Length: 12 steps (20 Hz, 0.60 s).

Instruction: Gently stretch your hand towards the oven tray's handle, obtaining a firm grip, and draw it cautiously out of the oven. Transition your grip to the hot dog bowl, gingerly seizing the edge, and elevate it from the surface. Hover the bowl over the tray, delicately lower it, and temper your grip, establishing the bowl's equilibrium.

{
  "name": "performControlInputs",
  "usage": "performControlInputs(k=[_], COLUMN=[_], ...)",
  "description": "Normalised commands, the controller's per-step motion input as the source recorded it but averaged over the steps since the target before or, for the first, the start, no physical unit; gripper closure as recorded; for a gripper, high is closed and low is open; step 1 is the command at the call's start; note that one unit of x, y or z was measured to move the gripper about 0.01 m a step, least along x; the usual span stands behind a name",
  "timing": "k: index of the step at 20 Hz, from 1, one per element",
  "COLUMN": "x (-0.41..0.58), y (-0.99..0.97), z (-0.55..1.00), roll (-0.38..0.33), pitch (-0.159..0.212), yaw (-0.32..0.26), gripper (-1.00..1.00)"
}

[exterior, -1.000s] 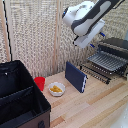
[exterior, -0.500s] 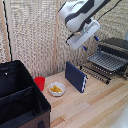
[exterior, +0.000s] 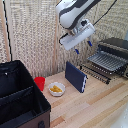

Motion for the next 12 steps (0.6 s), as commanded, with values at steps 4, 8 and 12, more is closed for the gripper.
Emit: performControlInputs(k=[4,8,12], x=[0.105,0.089,0.071], y=[0.74,0.79,0.75], z=[-0.14,-0.23,-0.32], roll=[0.180,0.136,0.084], pitch=[0.004,-0.001,-0.007], yaw=[-0.080,-0.076,-0.066], gripper=[-1.00,-1.00,-1.00])
